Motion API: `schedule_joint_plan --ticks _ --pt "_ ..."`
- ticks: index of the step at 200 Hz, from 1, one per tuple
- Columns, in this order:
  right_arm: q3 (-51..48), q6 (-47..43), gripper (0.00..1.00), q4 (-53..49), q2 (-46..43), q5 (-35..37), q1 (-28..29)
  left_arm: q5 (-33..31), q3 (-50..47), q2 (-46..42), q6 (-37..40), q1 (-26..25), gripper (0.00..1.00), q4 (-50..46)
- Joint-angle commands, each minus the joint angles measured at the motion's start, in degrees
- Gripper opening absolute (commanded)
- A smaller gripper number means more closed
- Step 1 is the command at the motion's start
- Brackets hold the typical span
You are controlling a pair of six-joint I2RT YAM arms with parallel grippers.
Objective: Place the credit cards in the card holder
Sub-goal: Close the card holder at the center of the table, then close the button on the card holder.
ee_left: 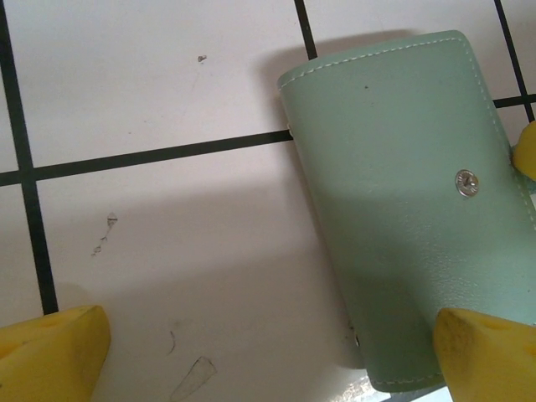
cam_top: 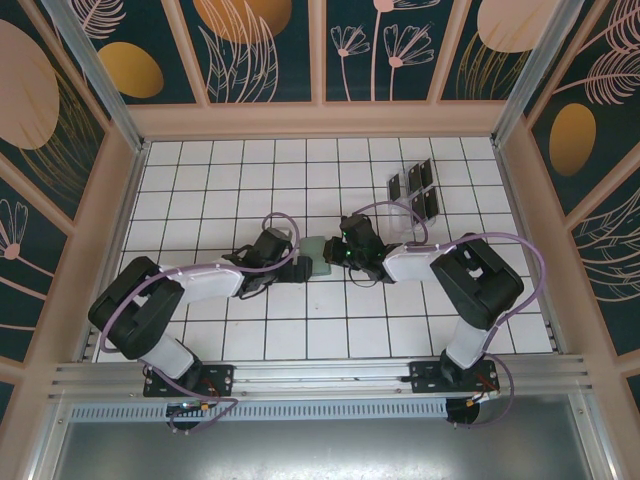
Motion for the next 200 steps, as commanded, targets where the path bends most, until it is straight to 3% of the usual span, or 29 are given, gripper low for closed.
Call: schedule_joint_plan --ticks 1,28,55,116,200 --pt "-0.6 -0.4 0.09 2.2 1.1 -1.2 -0.6 -1.8 1.6 1.6 1.3 -0.6 0.99 0.8" --pt "-0.4 -0.4 0.11 1.9 -0.2 -2.3 -1.1 -4.4 2.3 3.3 0.9 -1.1 0.99 -1.4" --pt "-0.1 -0.9 0.24 -0.3 -4.6 -2.2 -2.0 -5.9 1.9 4.2 -0.1 -1.2 0.99 -2.4" --pt "3.8 -6.1 0.34 -12.8 -8.6 2.5 -3.7 -5.6 1.3 5.0 -0.9 -1.3 0.99 -1.6" --pt "5.7 -8.2 0.33 -17.4 -4.9 3.9 -3.6 -5.6 1.3 5.5 -0.9 -1.3 0.98 -1.3"
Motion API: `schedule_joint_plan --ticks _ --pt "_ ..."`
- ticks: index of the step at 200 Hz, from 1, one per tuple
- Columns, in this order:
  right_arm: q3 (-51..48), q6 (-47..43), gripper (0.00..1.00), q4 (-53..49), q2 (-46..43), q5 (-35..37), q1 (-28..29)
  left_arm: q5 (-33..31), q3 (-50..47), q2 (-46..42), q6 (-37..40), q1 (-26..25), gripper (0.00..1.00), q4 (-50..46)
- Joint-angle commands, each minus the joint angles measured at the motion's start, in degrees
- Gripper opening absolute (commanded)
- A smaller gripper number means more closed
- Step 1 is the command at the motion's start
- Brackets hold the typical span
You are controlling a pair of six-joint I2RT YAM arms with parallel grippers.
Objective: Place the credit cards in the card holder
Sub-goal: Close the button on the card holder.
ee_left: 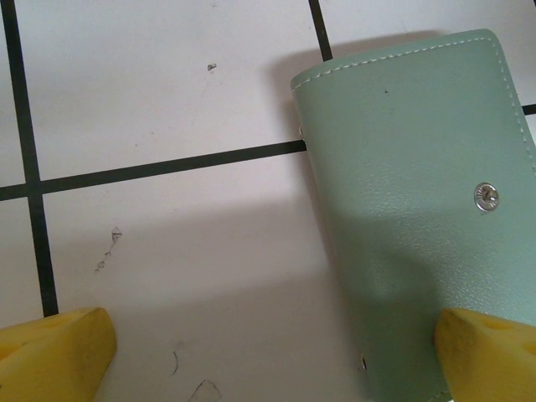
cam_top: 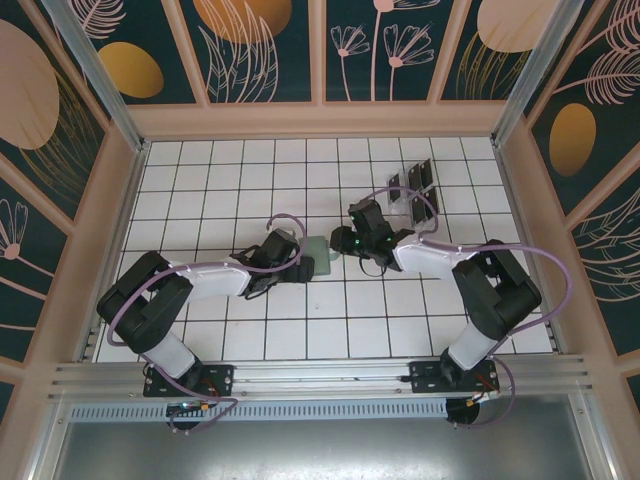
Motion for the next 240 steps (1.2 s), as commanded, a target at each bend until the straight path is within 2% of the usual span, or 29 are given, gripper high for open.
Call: schedule_joint_plan --ticks 1,52,122,197,240 --pt "0.6 -1.3 0.33 -1.5 0.7 1.5 0.0 -0.6 -0.3 2.7 -0.6 0.3 0.98 -0.9" --pt "-0.8 0.1 0.28 0.1 -0.2 -0.4 -0.3 -0.4 -0.3 2.9 -0.6 0.4 0.99 -0.7" --pt "-2.5 0.6 0.27 0.5 -0.5 -0.6 -0.8 -0.4 -0.4 3.0 -0.6 0.4 0.99 -0.6" --pt "-3.0 1.1 0.15 1.6 -0.9 -1.4 -1.3 -0.4 -0.5 3.0 -0.6 0.4 0.98 -0.5" --pt "-3.3 1.4 0.14 1.9 -1.8 -2.0 -1.4 -0.4 -0.6 2.9 -0.6 0.3 0.99 -0.5"
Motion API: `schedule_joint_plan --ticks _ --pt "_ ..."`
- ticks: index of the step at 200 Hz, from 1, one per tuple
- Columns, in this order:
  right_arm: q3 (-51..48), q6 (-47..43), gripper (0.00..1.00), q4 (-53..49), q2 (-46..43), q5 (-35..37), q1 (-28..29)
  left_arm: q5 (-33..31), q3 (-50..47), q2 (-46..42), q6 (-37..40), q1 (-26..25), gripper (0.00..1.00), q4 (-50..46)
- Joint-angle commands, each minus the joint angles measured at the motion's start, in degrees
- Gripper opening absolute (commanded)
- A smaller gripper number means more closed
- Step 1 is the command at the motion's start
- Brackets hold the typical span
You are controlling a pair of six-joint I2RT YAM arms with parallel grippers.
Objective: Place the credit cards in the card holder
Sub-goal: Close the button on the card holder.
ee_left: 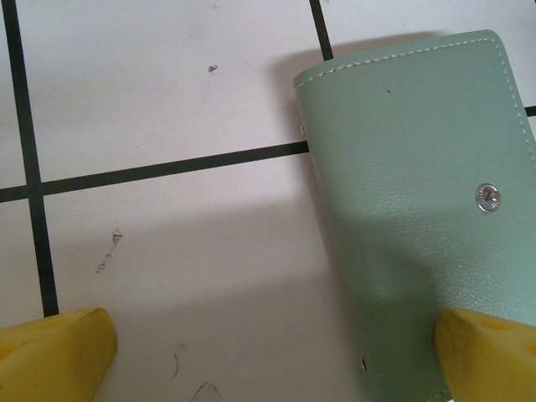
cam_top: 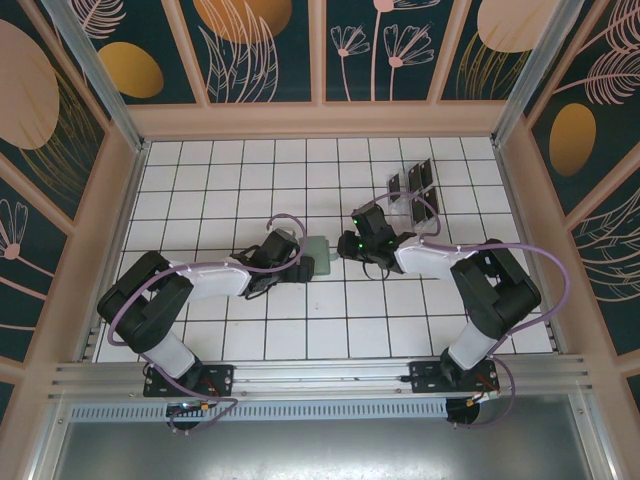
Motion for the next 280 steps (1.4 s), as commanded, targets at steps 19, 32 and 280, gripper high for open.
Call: schedule_joint_plan --ticks 19,32,280 --pt "-1.2 1.0 0.14 1.5 -2.3 -1.0 -0.5 -0.3 -0.6 2.8 -0.6 0.3 0.99 -0.7" --pt "-1.4 1.2 0.16 1.7 -2.7 -1.2 -0.5 -0.3 -0.6 2.7 -0.7 0.3 0.98 -0.7" --pt "-1.4 5.3 0.00 9.7 -1.2 -10.5 0.3 0.1 -0.7 2.9 -0.3 0.3 0.99 -0.2"
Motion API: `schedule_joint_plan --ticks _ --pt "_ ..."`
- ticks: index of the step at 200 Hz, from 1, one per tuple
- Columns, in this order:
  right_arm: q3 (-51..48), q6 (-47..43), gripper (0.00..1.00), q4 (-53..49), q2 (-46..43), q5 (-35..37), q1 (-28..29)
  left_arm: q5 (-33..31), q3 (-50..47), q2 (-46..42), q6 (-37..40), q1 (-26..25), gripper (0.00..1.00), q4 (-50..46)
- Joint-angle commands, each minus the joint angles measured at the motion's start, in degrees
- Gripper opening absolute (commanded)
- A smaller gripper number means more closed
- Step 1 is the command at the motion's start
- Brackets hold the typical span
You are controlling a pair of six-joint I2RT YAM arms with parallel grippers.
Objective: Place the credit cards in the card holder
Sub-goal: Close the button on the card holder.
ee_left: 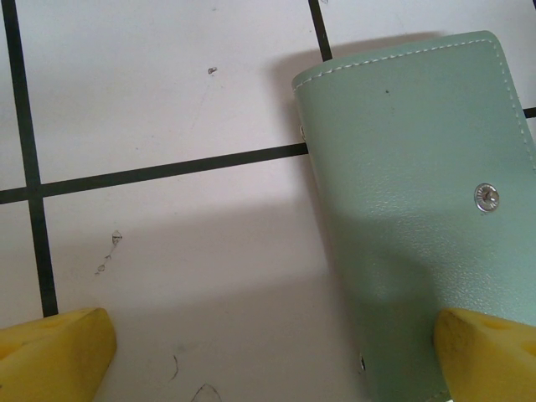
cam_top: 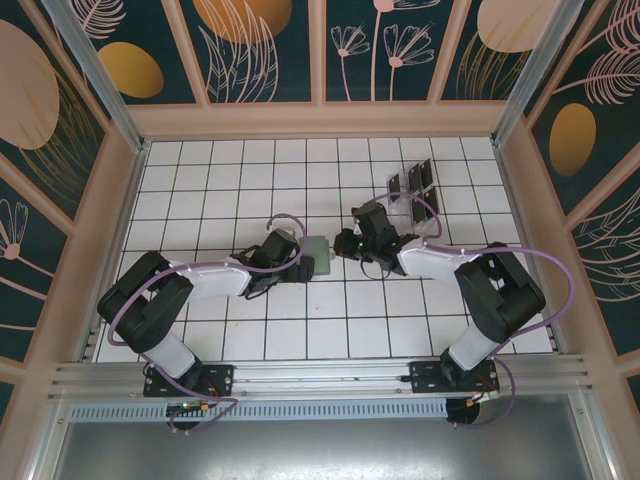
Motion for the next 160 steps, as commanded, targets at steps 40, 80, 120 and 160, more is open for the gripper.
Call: schedule_joint_plan --ticks 40,80,120,160 --pt "2.0 2.8 0.00 5.8 3.9 -4.8 1.8 0.2 -0.6 2.7 0.0 0.3 0.98 -0.4" --pt "3.8 3.2 0.00 6.9 7.0 -5.8 2.5 0.4 -0.5 2.8 0.1 0.3 0.98 -0.7" --pt "4.6 3.7 0.00 7.5 8.4 -6.4 2.9 0.5 -0.4 2.9 0.4 0.3 0.98 -0.8" --pt "4.9 4.2 0.00 8.2 9.4 -7.0 3.4 0.5 -0.3 3.0 0.4 0.3 0.98 -0.7"
